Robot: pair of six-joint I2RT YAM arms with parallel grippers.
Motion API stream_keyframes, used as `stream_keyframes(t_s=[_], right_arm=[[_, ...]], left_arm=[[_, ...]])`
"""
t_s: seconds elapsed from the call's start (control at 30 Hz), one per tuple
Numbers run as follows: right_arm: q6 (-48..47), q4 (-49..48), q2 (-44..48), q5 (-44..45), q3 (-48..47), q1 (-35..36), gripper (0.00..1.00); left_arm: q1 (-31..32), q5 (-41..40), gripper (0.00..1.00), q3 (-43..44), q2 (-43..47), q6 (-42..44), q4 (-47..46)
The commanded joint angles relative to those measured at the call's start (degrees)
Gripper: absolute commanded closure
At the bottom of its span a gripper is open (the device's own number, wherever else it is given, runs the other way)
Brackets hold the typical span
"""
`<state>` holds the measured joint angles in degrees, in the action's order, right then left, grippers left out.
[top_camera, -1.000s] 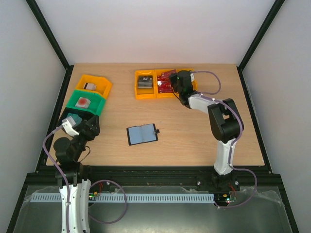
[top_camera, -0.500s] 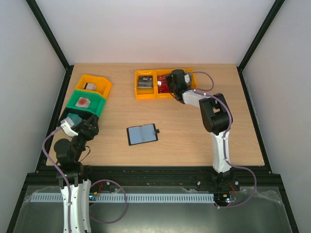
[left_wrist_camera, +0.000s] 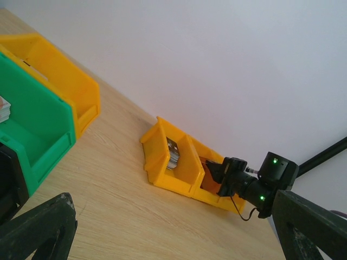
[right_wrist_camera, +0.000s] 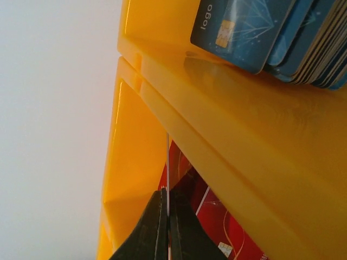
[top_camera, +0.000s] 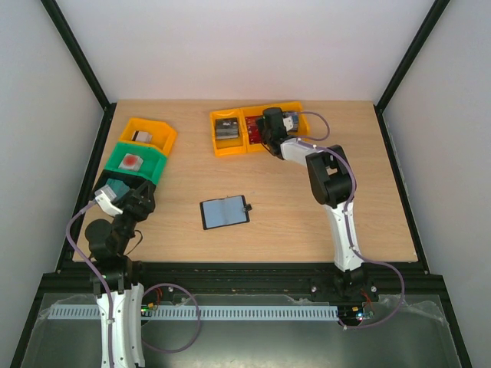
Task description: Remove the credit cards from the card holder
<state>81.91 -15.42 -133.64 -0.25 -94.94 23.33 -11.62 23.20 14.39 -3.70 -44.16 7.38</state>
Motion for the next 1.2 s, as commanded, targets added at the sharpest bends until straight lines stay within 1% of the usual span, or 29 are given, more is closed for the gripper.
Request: stream_keyframes(t_s=[0.0,0.03,0.1,0.2,0.23,0.3,0.57,0.73,0.83,0.93,1.0,1.1,1.17], right_arm=[[1.27,2.22,-3.11,1.54,-3.55,0.22,0.98],[1.13,2.58,-3.26,1.86,-4.16,0.22,0.95],[0.01,4.01,-3.45,3.39,-5.43,0.22,0.80],[-3.66,7.54,-3.64,5.90,-8.36,0.22,0.53],[-5.26,8.64,-3.56,6.54,-9.41,0.22,0.47],[-8.61,11.19,-3.28,7.72,-11.30,0.22,0.40],[-17.74,14.52,-0.13,13.24,-11.60,0.31,0.27],[-19.20,15.85,-2.05,11.16,-14.32,0.31,0.26],[-22.04,16.11,-1.52,9.85,-15.94,0.39,0.30],[-30.26,18.35,0.84,11.67,-17.82,0.74,0.31],[-36.10,19.71,3.53,11.37,-17.23,0.76,0.31],[-45.63,18.61,9.75,6.93,-12.87,0.71,0.30],[-50.98,17.73,14.63,2.96,-8.91,0.35,0.25]], left_arm=[[-0.48,0.13,0.00,-0.38,0.54,-0.40,-1.49],[-0.43,0.19,0.00,-0.39,0.54,-0.40,-1.49],[-0.47,0.19,0.00,-0.42,0.61,-0.40,-1.49],[-0.47,0.35,0.00,-0.45,0.63,-0.40,-1.57],[-0.55,0.44,0.00,-0.42,0.67,-0.40,-1.59],[-0.50,0.57,0.00,-0.42,0.71,-0.48,-1.58],[-0.59,0.76,0.00,-0.52,0.76,-0.53,-1.77],[-0.60,0.72,0.00,-0.52,0.72,-0.49,-1.75],[-0.60,0.74,0.00,-0.34,0.72,-0.32,-1.57],[-0.60,0.82,0.00,-0.37,0.62,-0.32,-1.65],[-0.56,0.80,0.00,-0.42,0.71,-0.31,-1.78],[-0.58,0.81,0.00,-0.42,0.63,-0.23,-2.01],[-0.59,0.88,0.00,-0.28,0.50,-0.16,-2.02]])
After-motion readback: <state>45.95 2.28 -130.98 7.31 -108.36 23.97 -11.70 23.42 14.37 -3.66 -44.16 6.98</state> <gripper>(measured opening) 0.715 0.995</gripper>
